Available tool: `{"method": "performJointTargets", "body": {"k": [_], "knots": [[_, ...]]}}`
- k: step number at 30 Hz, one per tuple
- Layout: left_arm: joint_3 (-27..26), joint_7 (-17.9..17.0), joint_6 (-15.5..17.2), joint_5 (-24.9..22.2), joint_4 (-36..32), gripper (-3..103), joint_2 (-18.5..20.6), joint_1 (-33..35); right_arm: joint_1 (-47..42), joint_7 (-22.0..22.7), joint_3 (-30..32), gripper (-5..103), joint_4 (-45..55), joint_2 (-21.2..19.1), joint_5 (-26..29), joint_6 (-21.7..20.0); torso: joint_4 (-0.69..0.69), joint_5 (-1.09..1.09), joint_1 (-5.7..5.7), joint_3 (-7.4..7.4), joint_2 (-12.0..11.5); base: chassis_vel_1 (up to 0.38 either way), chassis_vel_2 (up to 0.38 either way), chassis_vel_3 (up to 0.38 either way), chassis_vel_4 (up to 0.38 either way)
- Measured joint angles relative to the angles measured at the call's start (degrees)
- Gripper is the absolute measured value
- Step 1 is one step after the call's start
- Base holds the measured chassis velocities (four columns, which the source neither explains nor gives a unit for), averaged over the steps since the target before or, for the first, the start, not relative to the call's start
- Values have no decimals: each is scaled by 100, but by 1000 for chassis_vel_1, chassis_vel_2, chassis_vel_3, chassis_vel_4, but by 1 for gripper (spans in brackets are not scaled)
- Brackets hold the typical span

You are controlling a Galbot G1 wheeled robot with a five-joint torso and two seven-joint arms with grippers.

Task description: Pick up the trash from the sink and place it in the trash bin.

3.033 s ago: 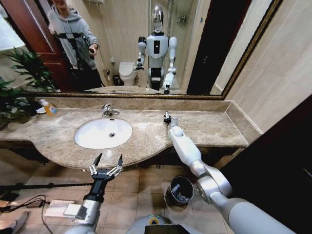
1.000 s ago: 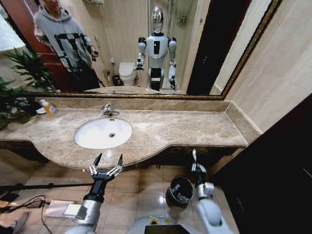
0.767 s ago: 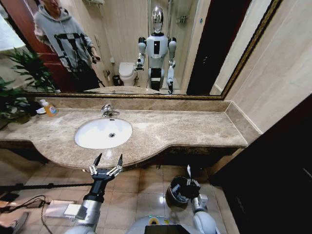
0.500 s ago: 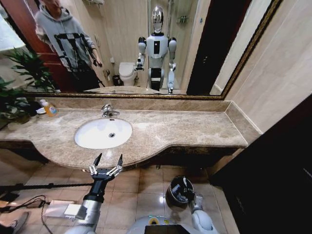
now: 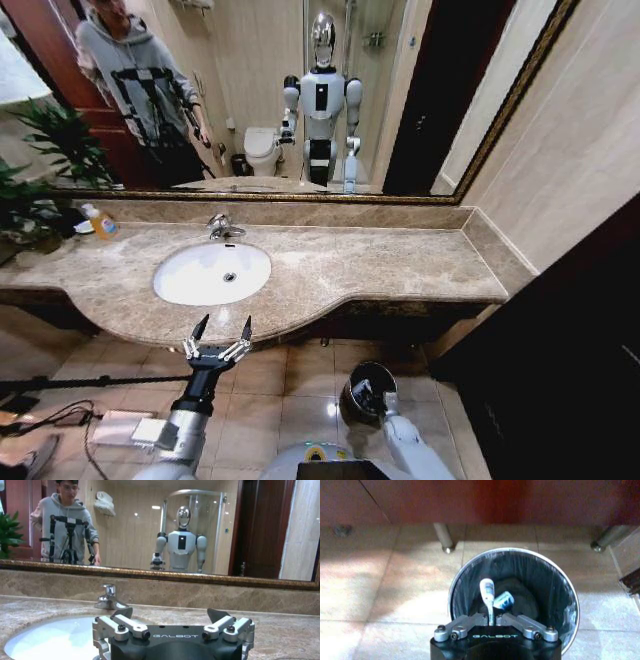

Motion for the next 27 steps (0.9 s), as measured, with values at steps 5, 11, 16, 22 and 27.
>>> {"method": "performJointTargets", "body": {"k": [5, 11, 16, 22, 27], "knots": [[0, 0, 0, 0, 0, 100, 0, 0, 350, 49, 39, 1, -783, 40, -294, 229, 0, -1, 0, 0, 0, 0, 0, 0, 0], [0, 0, 0, 0, 0, 100, 0, 0, 498, 64, 50, 19, -1053, 40, -353, 212, -1, -1, 0, 0, 0, 0, 0, 0, 0], [0, 0, 0, 0, 0, 100, 0, 0, 517, 46, 47, 35, -1102, 31, -380, 284, 0, -1, 0, -1, 0, 0, 0, 0, 0], [0, 0, 0, 0, 0, 100, 0, 0, 426, 10, 36, 57, -1060, 46, -413, 308, -1, -1, -1, 0, 0, 0, 0, 0, 0], [0, 0, 0, 0, 0, 100, 0, 0, 282, 8, 20, 74, -904, 53, -472, 333, 0, -1, -1, -1, 0, 0, 0, 0, 0]]}}
